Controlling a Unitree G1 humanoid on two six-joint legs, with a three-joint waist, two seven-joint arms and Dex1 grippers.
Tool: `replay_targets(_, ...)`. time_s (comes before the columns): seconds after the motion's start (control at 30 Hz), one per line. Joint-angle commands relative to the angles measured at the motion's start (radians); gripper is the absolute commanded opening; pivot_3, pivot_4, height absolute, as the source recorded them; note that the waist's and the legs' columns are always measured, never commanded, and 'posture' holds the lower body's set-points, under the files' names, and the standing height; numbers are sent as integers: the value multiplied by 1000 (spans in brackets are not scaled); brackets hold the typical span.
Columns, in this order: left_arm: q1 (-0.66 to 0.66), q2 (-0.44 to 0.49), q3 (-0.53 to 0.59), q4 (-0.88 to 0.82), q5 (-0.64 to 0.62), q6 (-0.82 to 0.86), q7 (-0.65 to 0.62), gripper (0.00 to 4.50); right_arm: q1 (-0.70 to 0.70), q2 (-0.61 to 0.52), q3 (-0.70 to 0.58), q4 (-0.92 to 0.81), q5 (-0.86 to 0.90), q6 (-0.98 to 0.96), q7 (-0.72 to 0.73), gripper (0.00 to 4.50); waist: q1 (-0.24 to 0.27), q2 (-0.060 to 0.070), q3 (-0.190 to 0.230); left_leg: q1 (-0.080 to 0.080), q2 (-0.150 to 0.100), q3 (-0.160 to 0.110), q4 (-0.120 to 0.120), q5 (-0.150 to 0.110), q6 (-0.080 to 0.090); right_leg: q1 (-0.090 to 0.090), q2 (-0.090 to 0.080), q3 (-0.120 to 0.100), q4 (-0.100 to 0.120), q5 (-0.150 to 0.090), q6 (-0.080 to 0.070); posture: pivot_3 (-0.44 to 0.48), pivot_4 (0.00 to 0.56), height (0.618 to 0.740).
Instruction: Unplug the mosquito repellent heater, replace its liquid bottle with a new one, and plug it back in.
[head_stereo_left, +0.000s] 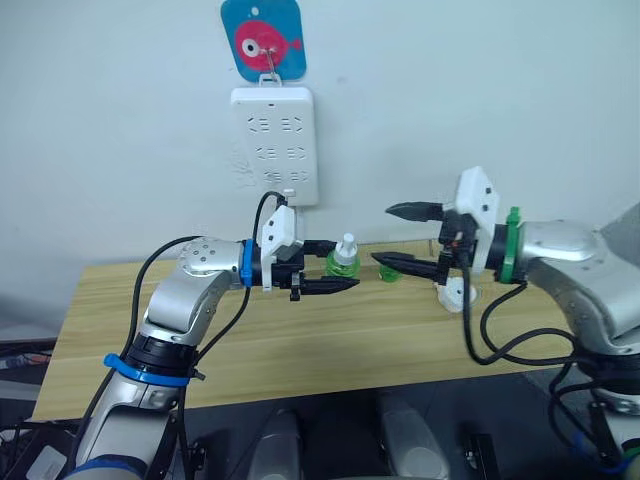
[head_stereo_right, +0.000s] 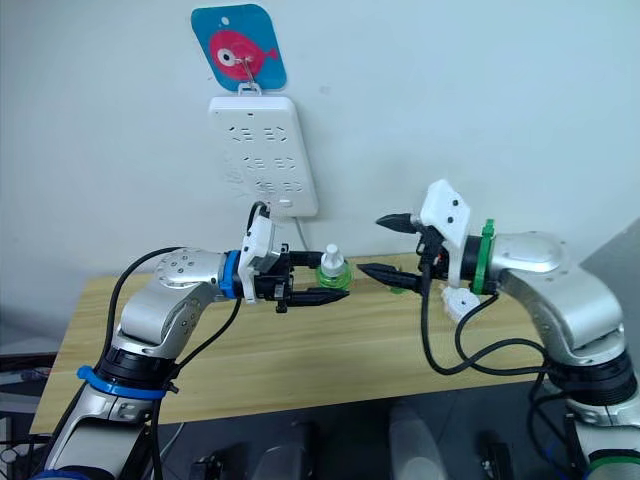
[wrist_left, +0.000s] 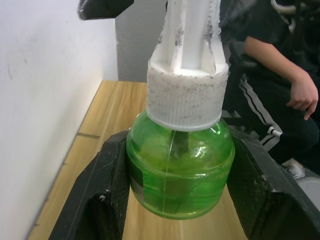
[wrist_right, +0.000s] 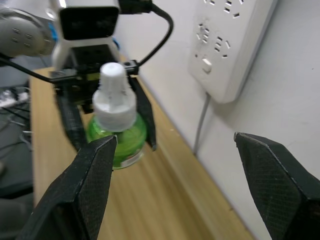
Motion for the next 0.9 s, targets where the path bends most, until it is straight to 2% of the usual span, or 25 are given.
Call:
replay_targets(0.03, -13, 0, 9, -10, 1, -28, -4, 2341, 0, 25, 8, -74, 42, 15, -21, 3916, -3, 0, 0, 0, 0, 0, 0, 0, 0, 0, 0, 0, 0, 0, 0, -172, 192, 734)
replay_targets(0.23, -5, -17, 10, -19, -3, -42, 3, 2341, -35, 203, 87, -26, -44, -12, -190, 3916, -3, 0, 0, 0, 0, 0, 0, 1, -2, 0, 0, 0, 1, 0, 0, -174, 187, 734)
replay_targets(0.4, 11, -42, 13, -46, -12, -40, 24, 2341, -58, 283, 99, 39, -64, -24, -222, 3916, -1, 0, 0, 0, -1, 0, 1, 2, -3, 0, -1, 0, 0, 0, 0, -167, 184, 734)
replay_targets(0.67, 21, -41, 28, -49, -14, -42, 52, 2341, -18, 154, -1, 26, 19, 30, -129, 3916, 0, 0, 0, 0, -1, 0, 0, 1, -3, 0, -1, 0, 0, 0, 0, -160, 184, 734)
replay_targets(0.9, 20, -33, 39, -32, -7, -62, 59, 2341, 61, -35, -100, -45, 156, 104, -2, 3916, 2, 0, 0, 0, -1, 0, 0, 1, -2, 0, -1, 0, 0, 0, 0, -172, 186, 734)
